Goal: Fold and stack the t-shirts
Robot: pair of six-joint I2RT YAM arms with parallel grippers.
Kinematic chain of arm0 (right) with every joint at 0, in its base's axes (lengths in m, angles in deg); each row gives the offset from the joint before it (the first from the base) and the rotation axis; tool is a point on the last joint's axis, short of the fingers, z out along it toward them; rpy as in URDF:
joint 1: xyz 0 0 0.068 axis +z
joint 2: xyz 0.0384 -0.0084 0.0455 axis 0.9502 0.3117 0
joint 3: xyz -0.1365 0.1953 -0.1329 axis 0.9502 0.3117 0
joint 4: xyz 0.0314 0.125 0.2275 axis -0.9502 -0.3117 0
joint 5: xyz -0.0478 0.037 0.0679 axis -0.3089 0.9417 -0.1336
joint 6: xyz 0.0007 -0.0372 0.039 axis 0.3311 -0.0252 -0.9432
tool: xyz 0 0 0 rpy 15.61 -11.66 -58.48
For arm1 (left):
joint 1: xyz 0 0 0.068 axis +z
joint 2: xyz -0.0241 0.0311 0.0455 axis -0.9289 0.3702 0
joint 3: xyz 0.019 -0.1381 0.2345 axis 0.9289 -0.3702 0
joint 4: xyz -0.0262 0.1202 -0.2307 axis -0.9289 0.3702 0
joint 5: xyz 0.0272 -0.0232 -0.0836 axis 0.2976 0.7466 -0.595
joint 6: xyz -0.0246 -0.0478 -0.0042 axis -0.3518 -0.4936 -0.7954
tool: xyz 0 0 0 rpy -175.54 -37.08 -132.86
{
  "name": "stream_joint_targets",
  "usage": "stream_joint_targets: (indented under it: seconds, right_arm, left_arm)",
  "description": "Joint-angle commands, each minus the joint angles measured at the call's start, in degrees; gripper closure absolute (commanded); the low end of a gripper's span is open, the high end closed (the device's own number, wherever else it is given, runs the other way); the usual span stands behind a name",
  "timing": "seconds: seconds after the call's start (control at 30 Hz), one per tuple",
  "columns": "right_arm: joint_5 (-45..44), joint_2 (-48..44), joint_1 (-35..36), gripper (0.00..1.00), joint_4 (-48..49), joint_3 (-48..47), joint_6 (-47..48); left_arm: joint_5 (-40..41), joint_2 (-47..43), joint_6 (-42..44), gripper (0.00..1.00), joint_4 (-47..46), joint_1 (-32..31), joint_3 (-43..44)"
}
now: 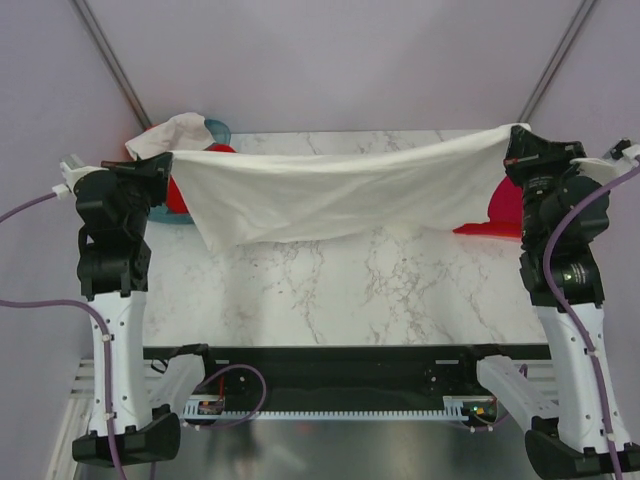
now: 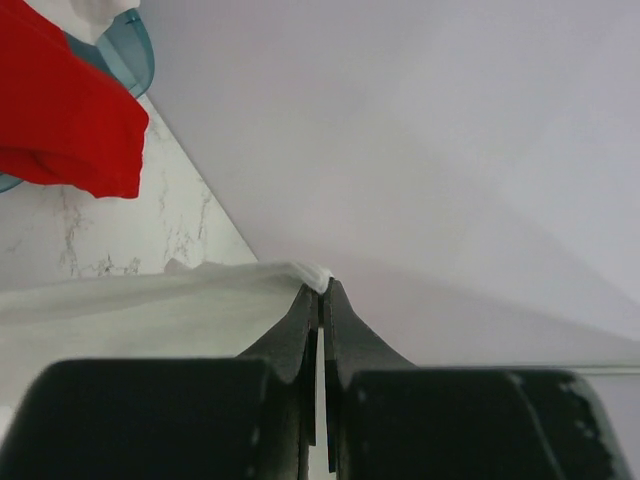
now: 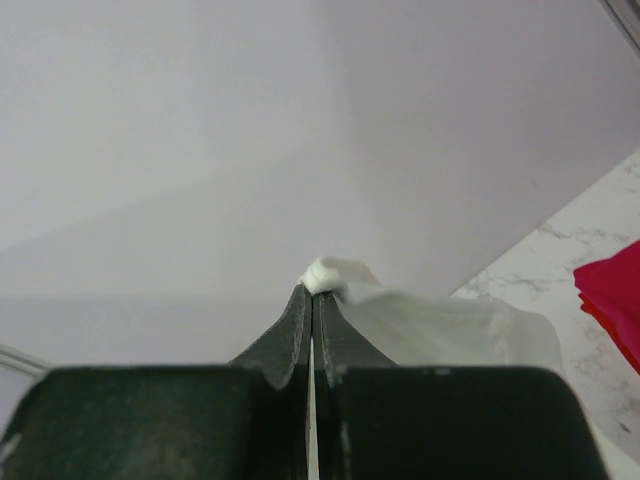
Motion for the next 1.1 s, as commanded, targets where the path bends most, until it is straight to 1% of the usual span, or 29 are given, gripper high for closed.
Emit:
stream_joint_targets:
  seconds: [0.0,0.07,0.2,0.3,0.37,0.43,0.5,0.53,0.57,0.63,0.67,0.73,0.77,0.8,0.83,0.87,0.9,0.93,0.97,1.0,1.03,1.07]
  right_arm:
    - [-0.24,0.86,-0.09,1.00,-1.56,-4.66,2.34]
    - [-0.16,2.27,-0.09,1.00,-1.83,-5.81,2.52]
    - [-1.56,5.52,-0.09,1.00,-2.18,-6.08,2.52]
    - [-2.44,10.17,-0.09,1.00,-2.09,-6.95,2.60]
    - [-2.44,14.65,-0.09,1.00,-1.74,-8.70,2.69]
    - [-1.22,19.57,-0.44,1.00,-1.48,-11.60,2.61]
    - [0.36,22.91,-0.88,1.00,-0.95,-14.24,2.17]
    - [1.15,26.23,-1.14,1.00,-0.78,-15.73,1.47]
    - [4.03,28.01,-1.93,1.00,-0.78,-19.40,1.12]
    - [6.95,32.93,-3.07,1.00,-0.69,-23.90,0.32]
    - [8.36,34.43,-4.38,1.00,-0.69,-28.79,-0.72]
    - [12.84,38.74,-5.62,1.00,-0.60,-33.91,-1.78]
    - [14.24,40.23,-7.80,1.00,-0.69,-38.90,-3.36]
    - [17.91,42.68,-8.69,1.00,-0.25,-41.04,-4.15]
    - [18.99,43.75,-10.36,1.00,0.36,-44.19,-5.03]
    - [22.05,44.45,-11.16,1.00,2.89,-44.92,-6.52]
    - [23.82,45.16,-11.69,1.00,4.66,-45.10,-7.23]
    - [26.10,45.25,-12.13,1.00,5.98,-44.93,-7.50]
    - [26.47,45.08,-12.65,1.00,7.73,-43.88,-7.68]
    - [26.65,44.38,-12.83,1.00,8.18,-42.83,-7.50]
    - [27.17,43.76,-12.83,1.00,9.06,-39.34,-7.50]
    - [27.44,42.98,-12.92,1.00,11.24,-36.86,-7.50]
  left_arm:
    - [0.17,1.12,2.26,0.98,2.74,0.55,4.29]
    - [0.17,2.26,2.26,0.98,2.83,0.64,5.52]
    - [0.09,8.13,2.18,0.98,2.74,0.47,5.97]
    - [-0.53,12.09,1.47,0.98,1.69,0.55,5.27]
    - [-1.49,16.14,1.04,0.98,0.46,0.55,5.00]
    - [-4.13,19.90,0.16,0.98,-2.26,0.55,5.00]
    - [-6.05,22.64,-0.46,0.98,-4.89,0.47,6.23]
    - [-6.68,25.44,-1.07,0.98,-5.43,0.38,7.10]
    - [-7.46,27.20,-1.42,0.98,-5.95,0.38,9.72]
    - [-9.40,30.46,-1.78,0.98,-6.75,0.38,13.86]
    - [-9.93,33.95,-1.69,0.98,-6.66,0.38,19.36]
    - [-11.34,37.57,-1.52,0.98,-6.75,0.47,25.54]
    - [-11.86,40.90,-1.60,0.98,-6.66,0.47,31.75]
    - [-13.35,43.11,-1.78,0.98,-6.66,0.55,34.94]
    - [-14.67,45.04,-2.65,0.98,-6.75,0.73,40.72]
    - [-16.16,48.63,-3.35,0.98,-6.84,0.99,43.21]
    - [-18.78,50.06,-3.88,0.98,-7.19,1.08,45.32]
    - [-19.77,51.03,-4.41,0.98,-7.80,1.08,46.82]
    - [-20.65,51.82,-4.41,0.98,-9.37,1.08,48.14]
    - [-21.70,52.35,-4.33,0.98,-9.73,1.08,47.98]
    - [-21.80,52.10,-4.15,0.98,-10.26,1.08,45.63]
    - [-21.97,51.49,-3.98,0.98,-12.79,1.08,43.26]
